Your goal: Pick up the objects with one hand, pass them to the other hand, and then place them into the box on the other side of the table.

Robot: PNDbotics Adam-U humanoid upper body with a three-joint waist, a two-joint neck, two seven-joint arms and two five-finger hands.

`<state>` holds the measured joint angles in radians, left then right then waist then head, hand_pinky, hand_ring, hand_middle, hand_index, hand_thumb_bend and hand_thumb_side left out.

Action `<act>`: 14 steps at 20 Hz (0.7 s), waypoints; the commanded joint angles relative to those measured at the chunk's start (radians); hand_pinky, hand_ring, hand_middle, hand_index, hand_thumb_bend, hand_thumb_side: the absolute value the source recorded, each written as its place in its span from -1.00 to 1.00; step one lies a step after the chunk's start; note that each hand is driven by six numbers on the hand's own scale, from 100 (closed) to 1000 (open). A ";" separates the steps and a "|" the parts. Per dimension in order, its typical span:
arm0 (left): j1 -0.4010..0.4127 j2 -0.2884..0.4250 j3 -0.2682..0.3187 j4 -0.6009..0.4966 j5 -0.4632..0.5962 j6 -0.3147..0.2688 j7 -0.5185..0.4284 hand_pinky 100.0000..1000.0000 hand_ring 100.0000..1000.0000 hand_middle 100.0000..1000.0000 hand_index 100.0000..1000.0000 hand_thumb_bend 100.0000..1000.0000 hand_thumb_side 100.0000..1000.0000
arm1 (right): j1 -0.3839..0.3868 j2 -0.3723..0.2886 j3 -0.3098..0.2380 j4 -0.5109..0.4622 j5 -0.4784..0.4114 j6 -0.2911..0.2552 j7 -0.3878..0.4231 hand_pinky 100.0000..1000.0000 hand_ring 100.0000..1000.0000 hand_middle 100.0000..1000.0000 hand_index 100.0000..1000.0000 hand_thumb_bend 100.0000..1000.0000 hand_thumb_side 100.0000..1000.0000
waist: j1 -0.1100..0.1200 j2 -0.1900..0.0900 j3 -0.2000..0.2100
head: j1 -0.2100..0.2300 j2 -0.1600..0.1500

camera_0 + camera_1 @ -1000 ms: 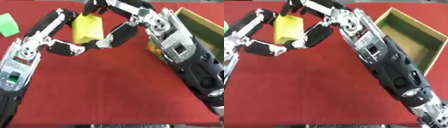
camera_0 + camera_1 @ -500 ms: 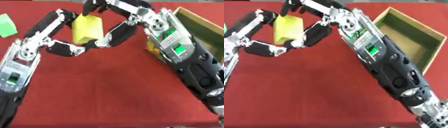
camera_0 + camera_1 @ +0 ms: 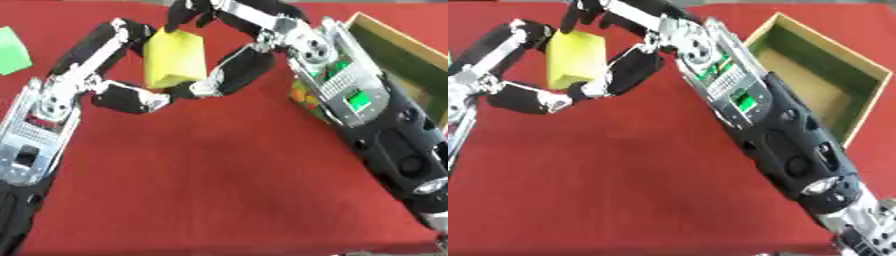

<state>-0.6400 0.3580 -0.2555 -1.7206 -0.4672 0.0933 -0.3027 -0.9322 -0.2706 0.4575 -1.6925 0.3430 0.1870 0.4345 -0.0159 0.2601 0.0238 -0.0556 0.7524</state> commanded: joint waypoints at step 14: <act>-0.011 -0.002 0.005 -0.024 0.001 0.003 -0.003 0.30 0.04 -0.21 -0.07 -0.67 -0.91 | -0.004 -0.024 -0.011 -0.037 0.037 -0.003 -0.082 0.67 0.72 0.55 0.95 0.25 -0.81 | 0.003 -0.016 -0.002 | -0.005 -0.007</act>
<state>-0.6398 0.3507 -0.2556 -1.7231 -0.4675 0.0958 -0.3053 -0.9231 -0.2778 0.4565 -1.7069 0.3745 0.1845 0.3579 -0.0159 0.2603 0.0217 -0.0587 0.7525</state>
